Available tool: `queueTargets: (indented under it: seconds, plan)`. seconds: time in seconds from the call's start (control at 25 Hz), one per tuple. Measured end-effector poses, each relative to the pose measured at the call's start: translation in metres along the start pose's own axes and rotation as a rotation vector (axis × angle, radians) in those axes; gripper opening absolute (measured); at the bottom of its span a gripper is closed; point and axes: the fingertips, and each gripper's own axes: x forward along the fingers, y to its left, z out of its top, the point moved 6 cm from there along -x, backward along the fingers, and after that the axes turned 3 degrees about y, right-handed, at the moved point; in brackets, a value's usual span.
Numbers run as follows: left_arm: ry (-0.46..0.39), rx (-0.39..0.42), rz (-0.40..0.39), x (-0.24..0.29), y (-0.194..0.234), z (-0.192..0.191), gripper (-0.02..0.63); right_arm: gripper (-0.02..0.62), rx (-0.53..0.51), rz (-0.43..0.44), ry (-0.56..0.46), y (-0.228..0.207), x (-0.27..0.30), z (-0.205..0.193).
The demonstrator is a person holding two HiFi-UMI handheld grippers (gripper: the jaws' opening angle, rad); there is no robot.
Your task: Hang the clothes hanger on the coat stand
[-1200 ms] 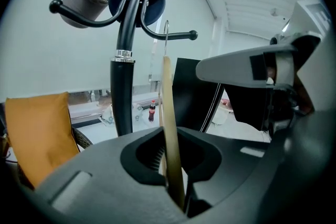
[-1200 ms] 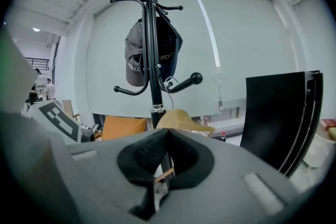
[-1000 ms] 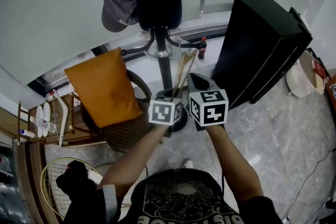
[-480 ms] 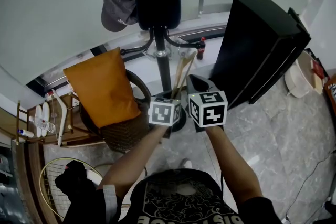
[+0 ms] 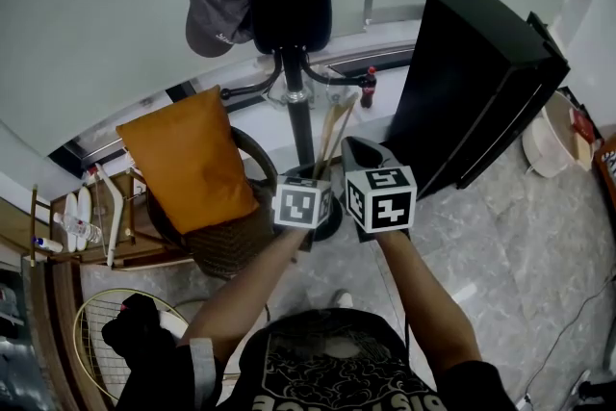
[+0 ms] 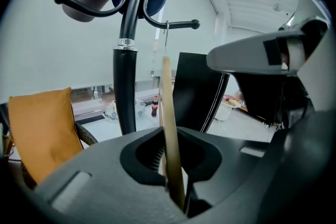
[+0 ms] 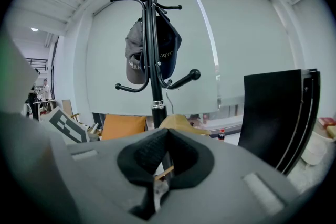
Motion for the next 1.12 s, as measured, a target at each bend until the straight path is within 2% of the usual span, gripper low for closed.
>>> queueTargets:
  seconds: [0.4,0.84,1.12]
  plan:
    - [0.001,0.037,0.028,-0.004,0.006,0.001,0.04,0.0,0.01,-0.001,0.01,0.005,0.001,-0.006]
    - [-0.068,0.069,0.057,-0.019,0.013,0.007,0.059,0.0,0.015,-0.004,0.021,0.016,-0.001,-0.012]
    - [-0.077,0.075,0.043,-0.028,0.017,0.008,0.072,0.0,0.015,-0.01,0.033,0.025,-0.003,-0.016]
